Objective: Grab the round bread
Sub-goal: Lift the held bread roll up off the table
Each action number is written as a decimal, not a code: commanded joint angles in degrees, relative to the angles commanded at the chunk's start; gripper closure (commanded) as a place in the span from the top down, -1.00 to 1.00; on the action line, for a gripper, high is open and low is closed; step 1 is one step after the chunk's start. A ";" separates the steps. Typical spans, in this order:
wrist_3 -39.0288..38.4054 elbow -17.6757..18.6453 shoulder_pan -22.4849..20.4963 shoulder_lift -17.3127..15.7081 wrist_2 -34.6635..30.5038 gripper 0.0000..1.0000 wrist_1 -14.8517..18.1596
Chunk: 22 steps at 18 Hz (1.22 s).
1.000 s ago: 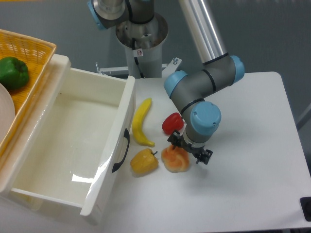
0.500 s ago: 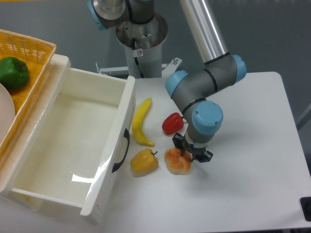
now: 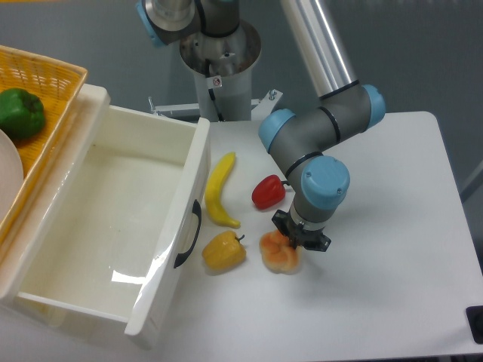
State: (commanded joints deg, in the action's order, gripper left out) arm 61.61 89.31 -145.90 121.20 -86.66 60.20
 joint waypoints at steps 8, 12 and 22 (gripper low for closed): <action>6.14 -8.09 -2.37 1.32 -1.85 -1.00 6.23; 14.83 -12.39 -3.95 1.58 -2.02 -1.00 11.76; 22.50 -22.60 -5.71 4.40 -2.02 -1.00 23.56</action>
State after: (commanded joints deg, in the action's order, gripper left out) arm 84.11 66.71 -151.61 125.60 -88.68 83.76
